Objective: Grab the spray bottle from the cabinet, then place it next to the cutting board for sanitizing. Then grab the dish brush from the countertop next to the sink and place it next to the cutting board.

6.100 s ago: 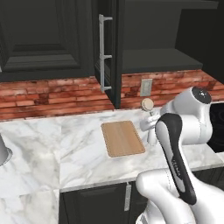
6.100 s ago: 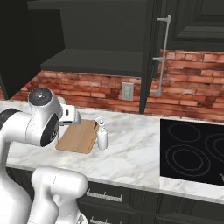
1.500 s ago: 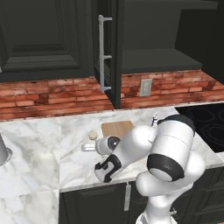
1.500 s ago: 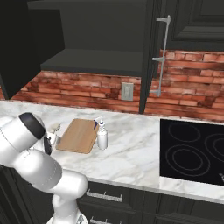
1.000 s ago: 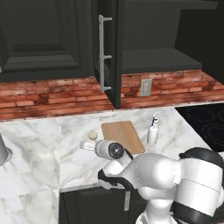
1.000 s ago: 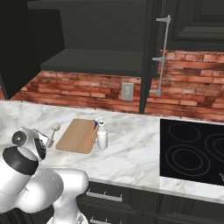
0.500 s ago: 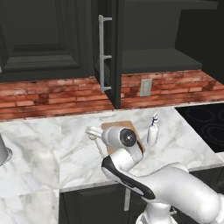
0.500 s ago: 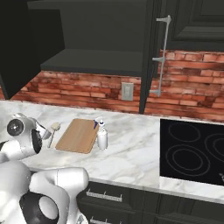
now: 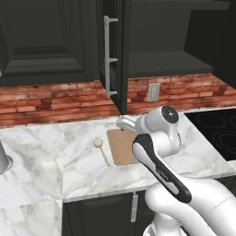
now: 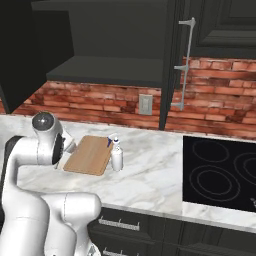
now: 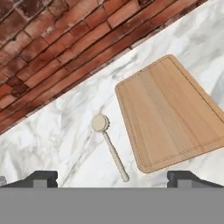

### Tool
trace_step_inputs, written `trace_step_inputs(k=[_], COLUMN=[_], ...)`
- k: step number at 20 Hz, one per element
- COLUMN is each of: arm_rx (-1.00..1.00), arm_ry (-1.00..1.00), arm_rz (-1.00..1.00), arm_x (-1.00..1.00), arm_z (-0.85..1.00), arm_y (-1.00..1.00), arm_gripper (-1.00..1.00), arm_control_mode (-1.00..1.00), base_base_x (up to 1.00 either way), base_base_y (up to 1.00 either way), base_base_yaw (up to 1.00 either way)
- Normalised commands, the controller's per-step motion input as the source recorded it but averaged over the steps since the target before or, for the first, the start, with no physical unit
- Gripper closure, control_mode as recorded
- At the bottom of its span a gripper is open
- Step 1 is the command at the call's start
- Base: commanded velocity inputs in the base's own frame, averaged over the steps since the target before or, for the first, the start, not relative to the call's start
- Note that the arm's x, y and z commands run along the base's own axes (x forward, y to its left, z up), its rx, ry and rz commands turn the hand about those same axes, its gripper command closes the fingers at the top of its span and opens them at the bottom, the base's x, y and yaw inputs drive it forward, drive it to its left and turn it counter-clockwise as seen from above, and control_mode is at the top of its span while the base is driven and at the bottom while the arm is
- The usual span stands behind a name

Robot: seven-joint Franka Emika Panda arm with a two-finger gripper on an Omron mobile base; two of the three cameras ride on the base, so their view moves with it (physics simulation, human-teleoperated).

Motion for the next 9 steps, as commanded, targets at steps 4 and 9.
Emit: trace_step_inputs(k=[4, 9], arm_rx=[-0.04, -0.11], arm_ry=[0.07, 0.0], arm_rz=[0.0, 0.0], arm_x=[-0.49, -0.75], arm_z=[0.69, 0.7], arm_y=[-0.45, -0.32], arm_gripper=[-1.0, -1.0], arm_control_mode=[-1.0, -1.0], base_base_x=[0.0, 0.0], base_base_y=[0.0, 0.0], base_base_yaw=[0.0, 0.0])
